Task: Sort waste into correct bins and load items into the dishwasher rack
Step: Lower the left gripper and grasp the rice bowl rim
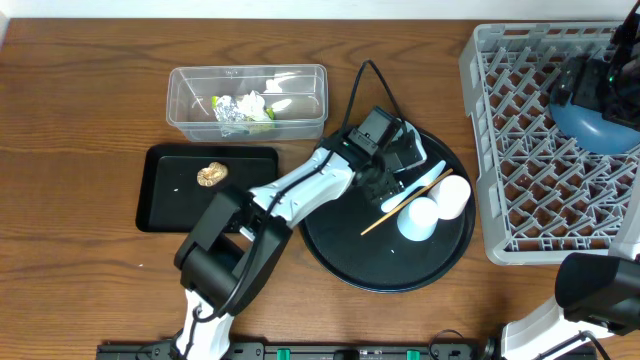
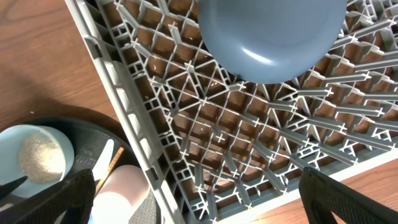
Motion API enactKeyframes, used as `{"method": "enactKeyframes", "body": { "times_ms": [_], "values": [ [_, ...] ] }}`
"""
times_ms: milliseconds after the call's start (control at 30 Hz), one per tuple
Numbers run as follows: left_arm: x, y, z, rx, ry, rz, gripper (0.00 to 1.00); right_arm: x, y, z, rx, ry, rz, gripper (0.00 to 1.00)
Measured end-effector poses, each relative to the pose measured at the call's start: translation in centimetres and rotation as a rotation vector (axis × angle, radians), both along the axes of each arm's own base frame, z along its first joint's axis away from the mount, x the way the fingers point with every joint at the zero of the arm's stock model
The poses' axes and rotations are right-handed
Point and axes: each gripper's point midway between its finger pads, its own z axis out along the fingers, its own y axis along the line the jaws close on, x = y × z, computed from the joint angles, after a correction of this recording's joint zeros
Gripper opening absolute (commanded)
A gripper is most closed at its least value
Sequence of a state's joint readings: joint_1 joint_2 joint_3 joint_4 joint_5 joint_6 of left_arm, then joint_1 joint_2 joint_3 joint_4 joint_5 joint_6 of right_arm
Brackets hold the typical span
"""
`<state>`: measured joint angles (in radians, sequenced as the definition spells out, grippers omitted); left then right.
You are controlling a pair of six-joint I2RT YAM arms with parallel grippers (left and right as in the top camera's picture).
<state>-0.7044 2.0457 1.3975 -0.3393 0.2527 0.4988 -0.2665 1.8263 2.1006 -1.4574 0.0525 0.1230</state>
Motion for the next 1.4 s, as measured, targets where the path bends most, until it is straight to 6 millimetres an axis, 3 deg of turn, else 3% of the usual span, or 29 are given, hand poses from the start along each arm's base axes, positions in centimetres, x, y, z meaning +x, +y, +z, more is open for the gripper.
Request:
{"method": "enactKeyframes", "body": {
  "times_ms": [233, 400, 1100, 1233, 1400],
  "values": [
    [-0.1, 0.0, -0.6, 0.006, 0.011, -0.002, 0.79, 0.0, 0.0, 0.0, 0.0, 0.0, 0.0, 0.99],
    [0.0, -0.1, -0.5, 0.003, 0.007, -0.001, 0.64, 0.0, 0.0, 0.0, 0.0, 0.0, 0.0, 0.99],
    [1.1, 0.2, -0.3, 0.024, -0.049, 0.023, 0.25, 0.0, 0.0, 0.0, 0.0, 0.0, 0.0, 0.99],
    [1.2, 0.2, -0.3, 0.023, -0.05, 0.028, 0.08, 0.0, 0.0, 0.0, 0.0, 0.0, 0.0, 0.99],
    [1.2, 0.2, -0.3, 0.026, -0.058, 0.022, 0.06, 0.0, 0.0, 0.0, 0.0, 0.0, 0.0, 0.99]
  ]
}}
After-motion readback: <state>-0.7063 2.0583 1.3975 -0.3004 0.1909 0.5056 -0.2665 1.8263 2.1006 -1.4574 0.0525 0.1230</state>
